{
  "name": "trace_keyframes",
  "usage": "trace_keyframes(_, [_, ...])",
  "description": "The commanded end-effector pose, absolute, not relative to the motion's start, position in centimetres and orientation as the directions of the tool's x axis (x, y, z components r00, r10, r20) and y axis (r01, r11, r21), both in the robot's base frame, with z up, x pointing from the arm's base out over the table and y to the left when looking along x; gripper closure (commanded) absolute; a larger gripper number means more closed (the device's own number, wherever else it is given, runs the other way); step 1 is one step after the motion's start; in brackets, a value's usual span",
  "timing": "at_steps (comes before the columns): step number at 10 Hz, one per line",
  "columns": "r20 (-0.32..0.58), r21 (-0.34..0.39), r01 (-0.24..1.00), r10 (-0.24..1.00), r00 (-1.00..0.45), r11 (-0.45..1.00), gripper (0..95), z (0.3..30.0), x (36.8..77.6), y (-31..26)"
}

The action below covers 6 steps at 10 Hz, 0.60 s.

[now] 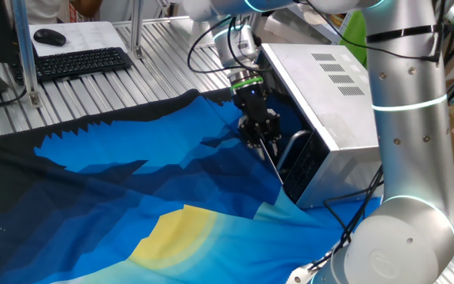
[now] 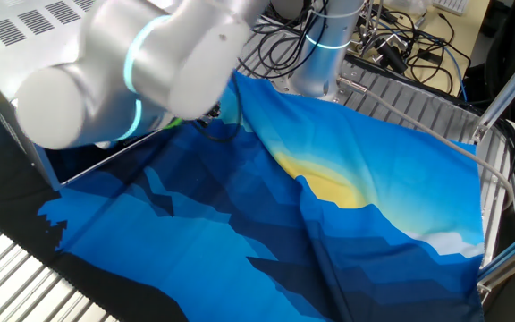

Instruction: Open the microwave door

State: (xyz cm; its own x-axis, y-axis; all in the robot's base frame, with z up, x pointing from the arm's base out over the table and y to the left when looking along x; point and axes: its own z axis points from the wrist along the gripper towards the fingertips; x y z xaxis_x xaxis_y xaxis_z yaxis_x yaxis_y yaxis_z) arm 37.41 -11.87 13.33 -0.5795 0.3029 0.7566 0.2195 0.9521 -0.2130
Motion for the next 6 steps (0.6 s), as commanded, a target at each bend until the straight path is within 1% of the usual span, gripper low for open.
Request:
trace_keyframes(1, [0.708, -0.246, 0.151, 0.284, -0.647, 0.957, 38.0, 13.39, 37.61, -11.81])
trace_keyframes(6, [0.725, -0.261, 0.057, 0.235, -0.647, 0.964, 38.0, 12.96, 37.88, -11.53])
